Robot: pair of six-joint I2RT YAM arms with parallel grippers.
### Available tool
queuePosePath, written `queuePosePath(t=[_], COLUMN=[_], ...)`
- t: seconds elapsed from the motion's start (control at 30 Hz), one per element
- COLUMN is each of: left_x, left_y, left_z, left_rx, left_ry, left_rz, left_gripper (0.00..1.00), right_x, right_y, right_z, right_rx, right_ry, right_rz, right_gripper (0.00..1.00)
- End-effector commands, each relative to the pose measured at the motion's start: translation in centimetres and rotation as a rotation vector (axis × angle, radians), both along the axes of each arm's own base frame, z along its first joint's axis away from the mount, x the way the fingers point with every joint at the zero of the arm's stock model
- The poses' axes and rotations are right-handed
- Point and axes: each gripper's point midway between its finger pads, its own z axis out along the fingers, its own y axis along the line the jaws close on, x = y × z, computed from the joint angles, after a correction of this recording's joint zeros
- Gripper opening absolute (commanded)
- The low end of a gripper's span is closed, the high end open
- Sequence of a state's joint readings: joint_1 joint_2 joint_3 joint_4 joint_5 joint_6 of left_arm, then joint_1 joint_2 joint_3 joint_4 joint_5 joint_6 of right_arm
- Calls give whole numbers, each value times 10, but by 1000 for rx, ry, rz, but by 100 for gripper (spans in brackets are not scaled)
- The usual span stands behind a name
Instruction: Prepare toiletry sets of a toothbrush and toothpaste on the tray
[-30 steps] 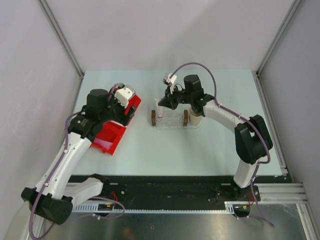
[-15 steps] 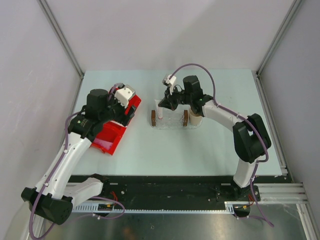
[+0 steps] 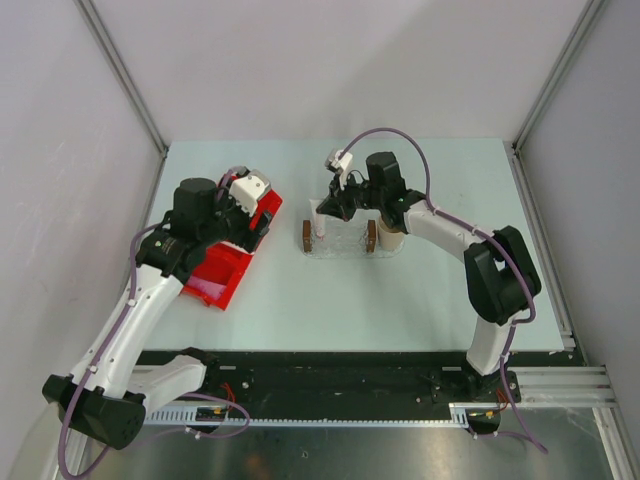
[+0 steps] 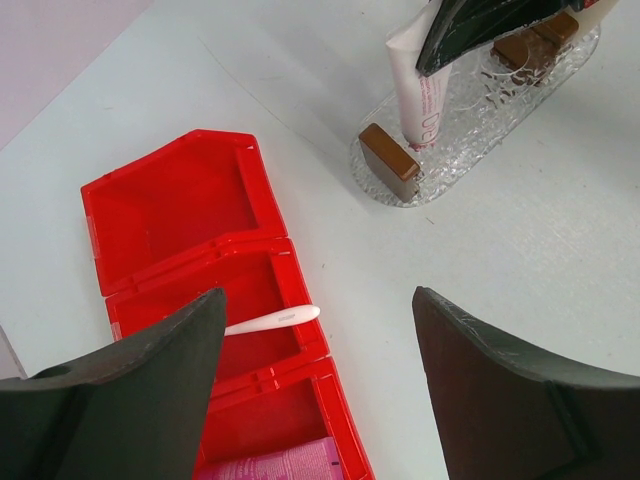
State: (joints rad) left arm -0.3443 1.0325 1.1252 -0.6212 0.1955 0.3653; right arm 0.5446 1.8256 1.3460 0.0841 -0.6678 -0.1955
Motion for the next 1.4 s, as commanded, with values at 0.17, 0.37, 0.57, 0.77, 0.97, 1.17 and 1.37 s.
queuePosePath(t=[0.17, 0.37, 0.57, 0.77, 0.97, 1.17, 1.37], left_x=[-2, -2, -2, -3, -3, -3, -3], left_y=[-2, -2, -4, -4, -4, -4, -4], left_z=[7, 5, 5, 5, 4, 3, 3], left_rx=[-31, -27, -32, -32, -32, -28, -28], left_ry=[-22, -21, -17, -18, -14, -15, -14], left_rz=[-11, -14, -19, -21, -22, -24, -22], left_gripper=[80, 80, 80, 80, 80, 80, 81], right_x=[6, 5, 5, 5, 2, 3, 2], right_y=[5, 6, 6, 5, 8, 8, 8], right_z=[7, 4, 0, -7, -10, -14, -17], right_rx=[39, 38, 38, 34, 35, 33, 28], right_ry=[-48, -56, -57, -59, -67, -76, -71], right_rz=[20, 25, 26, 23, 31, 31, 32], right_gripper=[0, 0, 2, 2, 3, 5, 11])
